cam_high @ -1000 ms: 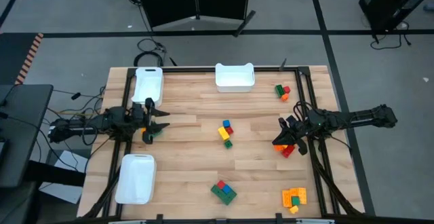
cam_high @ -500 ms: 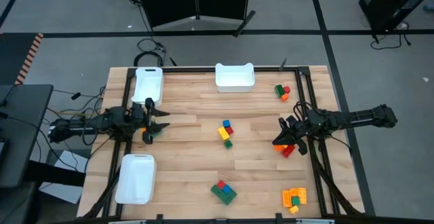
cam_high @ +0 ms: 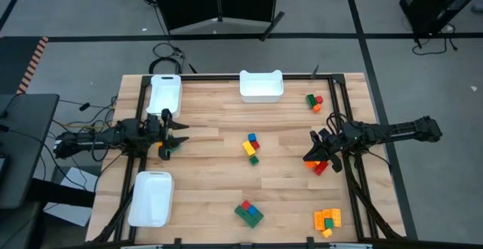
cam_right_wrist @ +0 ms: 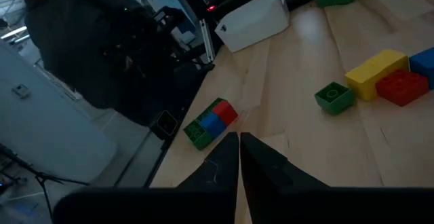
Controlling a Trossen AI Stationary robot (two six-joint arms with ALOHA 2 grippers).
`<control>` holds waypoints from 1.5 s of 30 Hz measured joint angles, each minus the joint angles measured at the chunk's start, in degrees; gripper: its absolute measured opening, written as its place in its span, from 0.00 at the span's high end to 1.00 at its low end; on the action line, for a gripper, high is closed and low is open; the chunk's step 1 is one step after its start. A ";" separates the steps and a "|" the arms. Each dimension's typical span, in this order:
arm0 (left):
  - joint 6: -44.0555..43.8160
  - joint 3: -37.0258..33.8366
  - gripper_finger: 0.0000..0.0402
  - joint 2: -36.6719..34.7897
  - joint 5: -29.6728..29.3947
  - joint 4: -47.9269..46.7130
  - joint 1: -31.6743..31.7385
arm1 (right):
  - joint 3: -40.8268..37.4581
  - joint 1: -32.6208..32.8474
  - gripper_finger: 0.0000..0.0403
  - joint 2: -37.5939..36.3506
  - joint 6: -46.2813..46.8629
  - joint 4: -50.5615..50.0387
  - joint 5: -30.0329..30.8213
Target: Sort blocks by size
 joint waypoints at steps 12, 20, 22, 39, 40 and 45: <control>-0.14 0.01 0.47 0.00 0.00 1.15 0.00 | 0.00 0.00 0.93 -0.02 0.00 0.00 0.00; 0.79 -0.01 0.47 0.00 -3.44 5.31 0.00 | 0.00 0.00 0.93 -0.02 0.00 0.00 0.00; 3.24 0.00 0.47 0.02 -6.86 5.35 0.00 | 0.00 0.00 0.93 -0.01 -0.02 0.00 0.01; 1.42 3.65 0.47 1.30 -19.55 5.80 0.00 | 0.00 0.00 0.93 0.00 -0.02 0.02 0.00; 1.13 4.20 0.47 2.01 -19.76 5.34 0.00 | 0.00 0.00 0.93 0.00 -0.02 0.02 0.00; -1.44 10.06 0.47 8.61 -21.11 -0.31 0.00 | 0.00 0.01 0.93 -0.02 -0.02 0.13 0.00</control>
